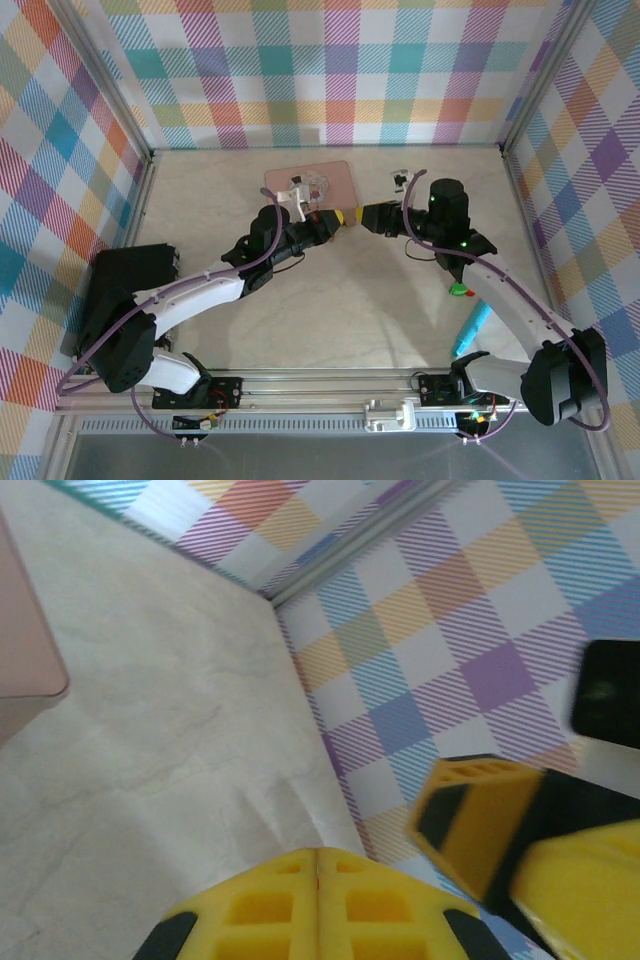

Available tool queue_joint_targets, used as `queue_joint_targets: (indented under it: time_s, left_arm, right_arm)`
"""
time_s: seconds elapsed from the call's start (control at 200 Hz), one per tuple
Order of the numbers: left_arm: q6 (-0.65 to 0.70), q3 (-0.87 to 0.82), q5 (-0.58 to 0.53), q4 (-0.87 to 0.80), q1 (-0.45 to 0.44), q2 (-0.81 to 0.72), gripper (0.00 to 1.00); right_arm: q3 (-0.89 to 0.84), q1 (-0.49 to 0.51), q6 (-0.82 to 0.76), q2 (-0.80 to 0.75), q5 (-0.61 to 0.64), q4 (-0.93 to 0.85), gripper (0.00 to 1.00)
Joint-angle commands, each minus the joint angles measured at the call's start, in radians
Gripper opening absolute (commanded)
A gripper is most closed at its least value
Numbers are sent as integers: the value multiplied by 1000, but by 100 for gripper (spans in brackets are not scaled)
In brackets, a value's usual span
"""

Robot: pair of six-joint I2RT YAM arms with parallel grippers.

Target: Unlock the padlock with the key

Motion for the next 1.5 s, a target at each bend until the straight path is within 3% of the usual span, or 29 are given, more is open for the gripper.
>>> queue_joint_targets:
  time_s: [0.0, 0.32, 0.615, 1.01, 1.245, 1.495]
  left_arm:
    - [55, -24, 54, 182, 9, -45, 0]
    - [82, -61, 42, 212, 10, -72, 0]
    - [58, -72, 48, 255, 10, -58, 0]
    - [43, -86, 43, 294, 7, -64, 0]
    - [37, -102, 29, 302, 7, -75, 0]
    - [19, -100, 25, 297, 7, -76, 0]
  right_arm:
    - [-38, -2, 165, 26, -128, 204, 43]
    - [-174, -3, 487, 114, -220, 629, 48]
    - [-211, 22, 620, 151, -233, 795, 49]
    - [-219, 59, 711, 223, -226, 931, 38]
    - [-220, 61, 715, 228, -227, 947, 20]
    - [-216, 61, 685, 222, -222, 918, 10]
